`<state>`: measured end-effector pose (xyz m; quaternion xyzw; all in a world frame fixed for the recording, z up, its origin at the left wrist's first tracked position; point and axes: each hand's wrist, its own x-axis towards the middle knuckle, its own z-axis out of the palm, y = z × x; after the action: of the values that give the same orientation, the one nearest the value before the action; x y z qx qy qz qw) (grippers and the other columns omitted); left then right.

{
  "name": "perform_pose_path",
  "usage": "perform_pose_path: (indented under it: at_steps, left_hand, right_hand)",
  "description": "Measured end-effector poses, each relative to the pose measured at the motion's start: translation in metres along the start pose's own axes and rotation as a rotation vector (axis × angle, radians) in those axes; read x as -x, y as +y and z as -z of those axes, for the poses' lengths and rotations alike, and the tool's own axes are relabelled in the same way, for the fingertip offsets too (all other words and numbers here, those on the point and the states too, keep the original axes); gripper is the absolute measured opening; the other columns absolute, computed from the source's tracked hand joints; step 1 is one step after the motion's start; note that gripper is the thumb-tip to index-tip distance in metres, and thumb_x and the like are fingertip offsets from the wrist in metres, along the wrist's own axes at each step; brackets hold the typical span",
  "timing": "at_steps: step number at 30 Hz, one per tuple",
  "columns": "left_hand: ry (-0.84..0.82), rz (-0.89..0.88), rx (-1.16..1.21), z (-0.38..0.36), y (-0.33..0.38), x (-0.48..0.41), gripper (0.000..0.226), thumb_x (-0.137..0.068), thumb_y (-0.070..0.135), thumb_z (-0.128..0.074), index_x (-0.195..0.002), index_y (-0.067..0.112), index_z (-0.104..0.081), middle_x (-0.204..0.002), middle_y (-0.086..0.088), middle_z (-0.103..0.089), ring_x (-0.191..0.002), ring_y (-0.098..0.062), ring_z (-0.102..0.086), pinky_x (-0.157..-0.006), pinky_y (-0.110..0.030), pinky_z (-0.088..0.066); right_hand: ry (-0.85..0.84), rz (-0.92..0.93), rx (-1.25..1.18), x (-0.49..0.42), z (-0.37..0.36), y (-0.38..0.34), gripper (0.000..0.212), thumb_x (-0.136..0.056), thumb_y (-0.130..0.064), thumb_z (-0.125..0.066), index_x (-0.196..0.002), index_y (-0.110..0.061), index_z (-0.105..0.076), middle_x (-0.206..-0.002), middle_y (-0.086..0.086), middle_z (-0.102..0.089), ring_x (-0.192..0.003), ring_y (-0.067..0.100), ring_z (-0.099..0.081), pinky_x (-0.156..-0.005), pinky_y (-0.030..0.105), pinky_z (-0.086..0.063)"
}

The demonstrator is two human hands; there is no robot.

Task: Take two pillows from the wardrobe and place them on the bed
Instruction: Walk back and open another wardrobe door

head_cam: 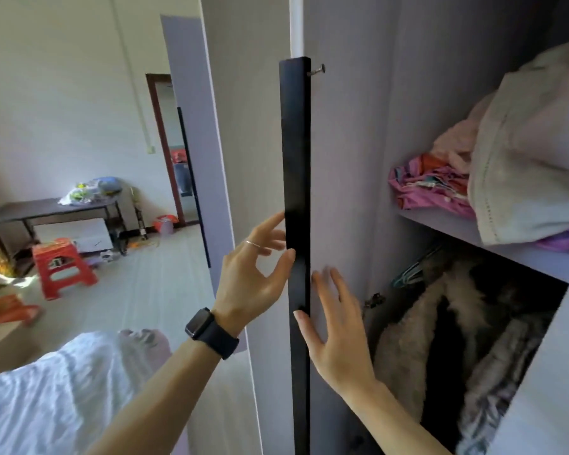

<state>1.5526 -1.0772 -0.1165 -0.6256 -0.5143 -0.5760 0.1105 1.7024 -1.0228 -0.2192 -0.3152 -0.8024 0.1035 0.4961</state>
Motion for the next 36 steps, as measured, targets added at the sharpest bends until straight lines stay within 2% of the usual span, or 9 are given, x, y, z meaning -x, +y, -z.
perform_pose_path:
  at_steps: [3, 6, 9, 14, 18, 23, 26, 28, 36]
  left_hand:
    - [0.118, 0.025, -0.022, 0.013, -0.002, -0.022, 0.051, -0.091, 0.035, -0.067, -0.141, 0.025, -0.056, -0.110, 0.010, -0.072, -0.097, -0.010, -0.069, -0.084, -0.027, -0.057]
    - [0.123, 0.090, -0.065, 0.016, -0.006, -0.040, 0.067, -0.086, 0.045, -0.074, -0.146, 0.030, -0.048, -0.110, 0.016, -0.069, -0.097, -0.005, -0.066, -0.081, -0.015, -0.053]
    - [0.150, 0.120, -0.095, 0.015, -0.017, -0.048, 0.070, -0.085, 0.035, -0.078, -0.147, 0.031, -0.046, -0.110, 0.016, -0.067, -0.098, -0.003, -0.064, -0.081, -0.018, -0.053]
    - [0.183, 0.117, -0.205, 0.016, -0.035, -0.052, 0.071, -0.088, 0.031, -0.075, -0.151, 0.024, -0.043, -0.114, 0.011, -0.063, -0.089, 0.005, -0.060, -0.073, -0.004, -0.045]
    - [0.139, 0.156, -0.213, 0.024, -0.043, -0.057, 0.073, -0.089, 0.036, -0.073, -0.153, 0.027, -0.039, -0.118, 0.011, -0.062, -0.088, -0.005, -0.063, -0.073, -0.004, -0.046]
    - [0.069, 0.109, -0.288, 0.030, -0.040, -0.046, 0.075, -0.090, 0.035, -0.072, -0.154, 0.026, -0.036, -0.131, 0.009, -0.051, -0.098, 0.003, -0.058, -0.077, -0.003, -0.043]
    - [0.114, -0.102, -0.435, 0.027, -0.038, -0.026, 0.055, -0.091, 0.028, -0.069, -0.143, 0.018, -0.051, -0.135, -0.004, -0.051, -0.112, -0.016, -0.057, -0.085, -0.018, -0.045]
    - [0.102, -0.173, -0.460, 0.015, -0.036, -0.011, 0.046, -0.091, 0.031, -0.064, -0.135, 0.020, -0.058, -0.133, -0.003, -0.053, -0.111, -0.020, -0.056, -0.083, -0.025, -0.047]
    - [-0.243, -0.050, -0.182, -0.091, -0.002, 0.015, 0.040, -0.093, 0.036, -0.054, -0.133, 0.035, -0.058, -0.130, 0.012, -0.057, -0.115, -0.013, -0.053, -0.082, -0.027, -0.049]
  right_hand:
    - [-0.034, 0.011, -0.046, -0.013, -0.019, -0.004, 0.078, -0.092, -0.069, -0.047, -0.158, -0.048, -0.011, -0.170, -0.006, -0.010, -0.156, 0.019, -0.014, -0.115, 0.035, -0.029]
    - [-0.095, 0.021, -0.051, -0.022, -0.034, -0.005, 0.087, -0.087, -0.073, -0.050, -0.157, -0.049, -0.005, -0.171, -0.003, -0.001, -0.157, 0.021, -0.008, -0.113, 0.046, -0.043]
    - [-0.114, 0.005, -0.028, -0.029, -0.049, -0.008, 0.091, -0.087, -0.067, -0.060, -0.156, -0.052, -0.002, -0.170, 0.001, -0.002, -0.156, 0.023, -0.011, -0.103, 0.046, -0.054]
    - [-0.089, -0.020, 0.076, -0.039, -0.073, -0.014, 0.092, -0.088, -0.066, -0.060, -0.157, -0.048, -0.002, -0.169, 0.010, -0.012, -0.153, 0.031, -0.022, -0.106, 0.048, -0.050]
    - [-0.064, -0.028, 0.105, -0.042, -0.083, -0.017, 0.094, -0.088, -0.065, -0.060, -0.158, -0.045, -0.001, -0.167, 0.013, -0.018, -0.151, 0.034, -0.027, -0.104, 0.050, -0.052]
    - [-0.087, -0.021, 0.065, -0.040, -0.075, -0.014, 0.087, -0.089, -0.069, -0.053, -0.157, -0.049, -0.003, -0.170, 0.005, -0.011, -0.154, 0.027, -0.020, -0.110, 0.045, -0.047]
    - [-0.081, 0.007, 0.048, -0.024, -0.053, 0.003, 0.076, -0.092, -0.063, -0.052, -0.156, -0.052, -0.011, -0.169, -0.009, -0.010, -0.155, 0.015, -0.015, -0.110, 0.039, -0.047]
    - [-0.073, 0.004, 0.064, -0.004, -0.028, 0.024, 0.068, -0.095, -0.063, -0.047, -0.154, -0.054, -0.016, -0.167, -0.018, -0.010, -0.154, 0.008, -0.011, -0.110, 0.035, -0.043]
    - [0.107, -0.131, 0.339, 0.050, 0.116, 0.084, 0.052, -0.095, -0.040, -0.059, -0.144, -0.026, -0.053, -0.158, -0.004, -0.037, -0.148, 0.018, -0.033, -0.115, 0.027, -0.033]
